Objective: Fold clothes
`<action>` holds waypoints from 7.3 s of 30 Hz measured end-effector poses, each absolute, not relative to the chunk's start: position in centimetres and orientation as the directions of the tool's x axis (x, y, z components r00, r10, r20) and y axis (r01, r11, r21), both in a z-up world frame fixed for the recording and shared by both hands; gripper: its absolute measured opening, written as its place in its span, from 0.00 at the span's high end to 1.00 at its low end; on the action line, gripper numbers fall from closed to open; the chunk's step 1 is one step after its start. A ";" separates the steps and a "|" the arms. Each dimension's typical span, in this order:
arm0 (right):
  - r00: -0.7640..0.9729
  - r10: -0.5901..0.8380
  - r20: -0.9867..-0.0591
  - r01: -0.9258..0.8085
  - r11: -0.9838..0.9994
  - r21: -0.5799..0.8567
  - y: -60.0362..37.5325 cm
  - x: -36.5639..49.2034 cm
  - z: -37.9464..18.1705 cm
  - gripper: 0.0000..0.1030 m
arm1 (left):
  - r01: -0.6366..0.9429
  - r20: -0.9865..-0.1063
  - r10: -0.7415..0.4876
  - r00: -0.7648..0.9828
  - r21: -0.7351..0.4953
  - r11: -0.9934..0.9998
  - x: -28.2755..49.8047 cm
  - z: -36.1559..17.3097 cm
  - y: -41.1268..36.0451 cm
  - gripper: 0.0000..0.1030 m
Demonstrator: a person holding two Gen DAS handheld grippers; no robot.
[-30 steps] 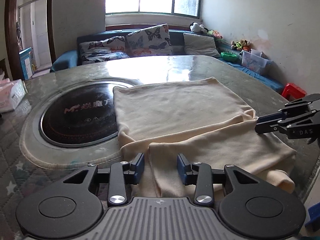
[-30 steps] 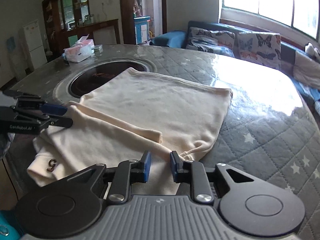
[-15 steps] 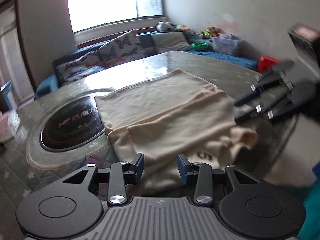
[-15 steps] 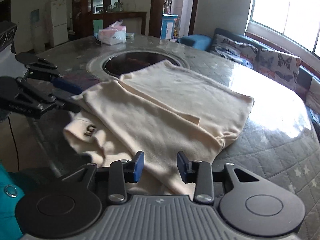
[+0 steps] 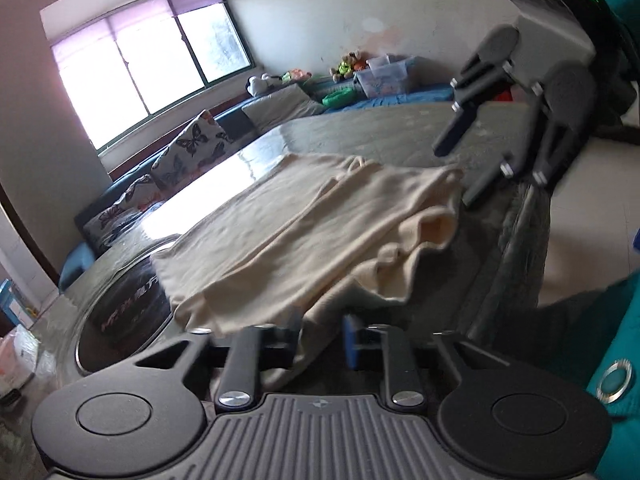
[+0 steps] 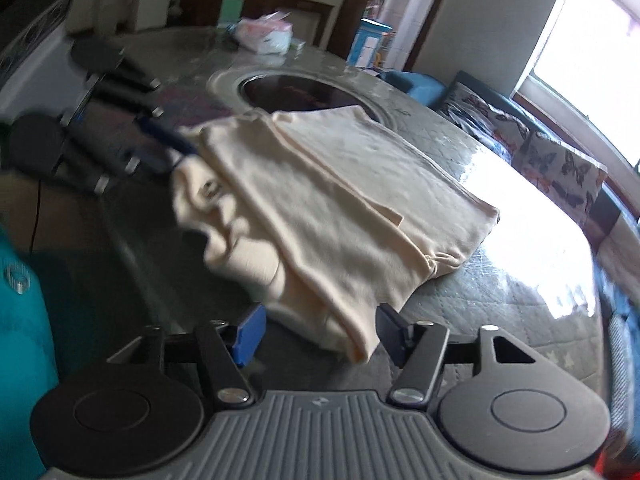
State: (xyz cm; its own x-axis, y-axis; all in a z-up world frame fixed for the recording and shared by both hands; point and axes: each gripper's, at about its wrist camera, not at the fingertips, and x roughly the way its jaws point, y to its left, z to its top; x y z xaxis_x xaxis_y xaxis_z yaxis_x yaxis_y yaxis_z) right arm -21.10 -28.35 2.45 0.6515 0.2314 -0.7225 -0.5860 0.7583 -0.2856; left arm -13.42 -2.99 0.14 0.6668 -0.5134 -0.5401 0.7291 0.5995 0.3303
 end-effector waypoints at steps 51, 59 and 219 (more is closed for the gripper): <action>0.658 0.505 -0.559 -0.628 0.778 -0.036 -28.3 -21.7 9.1 0.91 | 0.682 -0.491 -0.510 0.707 0.280 0.676 -17.1 5.3 2.0 0.92; 0.676 0.484 -0.556 -0.599 0.800 -0.031 -28.5 -19.8 10.4 0.91 | 0.641 -0.452 -0.492 0.744 0.275 0.716 -12.5 6.4 0.6 0.92; 0.729 0.273 -0.628 -0.271 0.957 0.101 -33.1 -4.5 2.9 0.72 | 0.386 -0.602 -0.342 0.721 -0.061 0.920 3.1 2.3 -1.9 0.67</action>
State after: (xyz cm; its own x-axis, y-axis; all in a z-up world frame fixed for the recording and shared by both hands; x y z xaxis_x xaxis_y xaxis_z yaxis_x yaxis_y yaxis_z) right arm -4.46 -33.10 2.89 0.7291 0.2726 -0.6277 -0.2714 0.9572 0.1005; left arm 3.13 -1.94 2.27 0.7213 -0.3424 -0.6021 0.3860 0.9205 -0.0611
